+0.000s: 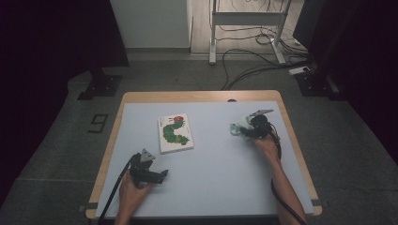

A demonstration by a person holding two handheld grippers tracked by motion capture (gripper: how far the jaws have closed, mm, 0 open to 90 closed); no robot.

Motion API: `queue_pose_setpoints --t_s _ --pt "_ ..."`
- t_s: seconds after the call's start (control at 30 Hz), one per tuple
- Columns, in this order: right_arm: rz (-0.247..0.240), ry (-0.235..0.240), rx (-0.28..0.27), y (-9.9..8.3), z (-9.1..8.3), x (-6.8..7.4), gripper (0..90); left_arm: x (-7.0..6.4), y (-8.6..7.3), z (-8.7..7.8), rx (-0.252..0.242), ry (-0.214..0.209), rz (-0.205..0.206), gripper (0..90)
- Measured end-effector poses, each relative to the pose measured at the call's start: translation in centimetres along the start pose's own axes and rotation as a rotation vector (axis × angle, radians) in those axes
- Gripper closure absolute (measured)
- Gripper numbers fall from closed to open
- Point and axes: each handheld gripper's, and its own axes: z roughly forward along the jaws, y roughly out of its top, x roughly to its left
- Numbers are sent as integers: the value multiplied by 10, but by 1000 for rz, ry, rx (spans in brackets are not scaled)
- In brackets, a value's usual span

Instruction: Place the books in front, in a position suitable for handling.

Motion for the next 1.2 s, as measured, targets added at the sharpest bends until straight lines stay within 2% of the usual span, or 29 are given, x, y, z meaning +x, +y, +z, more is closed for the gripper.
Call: queue_pose_setpoints --t_s 0.07,0.1,0.13,0.33,0.6,1.0,1.07,1.2 --pt "12 3 4 0 -1 1 613 0 0 0 0 0 -1 1" --pt "12 3 4 0 -1 1 613 0 0 0 0 0 -1 1" --pt "17 2 2 0 -2 1 673 0 0 0 0 0 0 1" --pt "28 1 3 -1 -5 1 742 0 0 0 0 0 0 1" --pt "21 2 -2 -1 -16 2 742 0 0 0 0 0 0 1" --pt "-12 22 -57 -7 -56 10 741 0 0 0 0 0 1 1" --pt "-16 42 -69 -12 -67 13 741 0 0 0 -1 1 0 1" --pt "-28 56 -73 -18 -77 19 741 0 0 0 0 0 1 1"
